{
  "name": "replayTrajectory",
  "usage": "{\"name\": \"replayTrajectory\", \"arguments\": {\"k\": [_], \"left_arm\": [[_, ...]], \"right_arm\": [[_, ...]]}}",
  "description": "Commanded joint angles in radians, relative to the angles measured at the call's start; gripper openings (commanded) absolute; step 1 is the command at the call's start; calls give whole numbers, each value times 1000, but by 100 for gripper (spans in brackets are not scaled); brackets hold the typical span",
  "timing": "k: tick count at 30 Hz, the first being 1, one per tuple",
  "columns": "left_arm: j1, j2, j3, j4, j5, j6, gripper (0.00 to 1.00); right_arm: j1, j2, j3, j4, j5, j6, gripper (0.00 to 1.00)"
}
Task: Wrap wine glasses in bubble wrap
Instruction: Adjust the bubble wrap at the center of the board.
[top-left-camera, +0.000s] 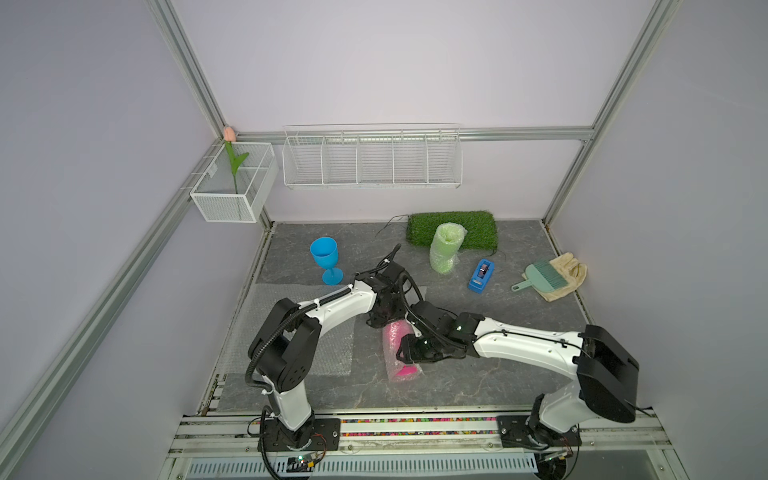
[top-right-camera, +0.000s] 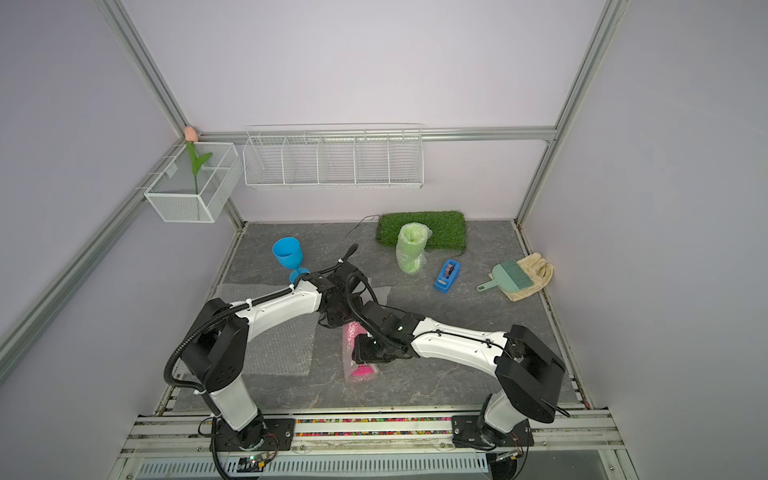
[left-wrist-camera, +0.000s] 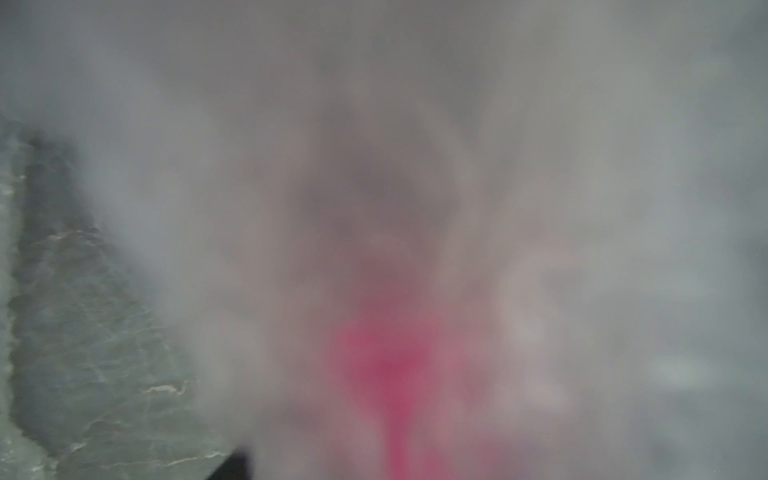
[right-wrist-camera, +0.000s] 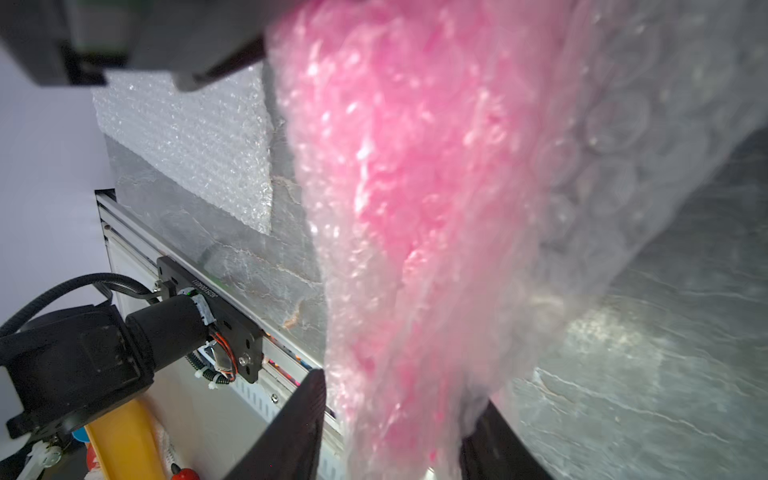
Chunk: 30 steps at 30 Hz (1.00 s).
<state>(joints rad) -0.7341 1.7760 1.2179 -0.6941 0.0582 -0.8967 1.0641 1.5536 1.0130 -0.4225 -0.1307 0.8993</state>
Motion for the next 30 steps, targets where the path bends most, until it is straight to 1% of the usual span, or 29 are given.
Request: {"name": "replayTrajectory", "arguments": {"k": [1,5,10,11,13,16,20,24,28,30], "left_arm": [[-5,20,-21,56,29,-62,60],[-5,21,-27,58,34,-55,60],[-5,-1,-36,39,3,-43,60],[-5,-9,-38,33,-8,-42,62],[-5,-34,-44,14,-33,-36,69],[-1,-71,-52,-20,-67,-22,84],[15,-118,-70,-51,-89,1,99],[42,-173,-92,-76,-103,24,99],[81,-197,-98,-137,-143,46,99],[102,-194,-107,-160,-157,69,100]], "right_arm": [[23,-2,30,-39,52,-23,46],[21,-7,30,-56,97,-26,36],[20,-6,52,-117,153,-58,16],[19,-12,51,-128,165,-66,12],[10,-24,47,-155,184,-91,7],[2,-43,42,-189,196,-176,7],[0,-64,49,-249,201,-346,7],[-1,-101,38,-296,198,-557,7],[-2,-160,10,-317,253,-742,7],[-11,-191,-12,-309,266,-810,7]]}}
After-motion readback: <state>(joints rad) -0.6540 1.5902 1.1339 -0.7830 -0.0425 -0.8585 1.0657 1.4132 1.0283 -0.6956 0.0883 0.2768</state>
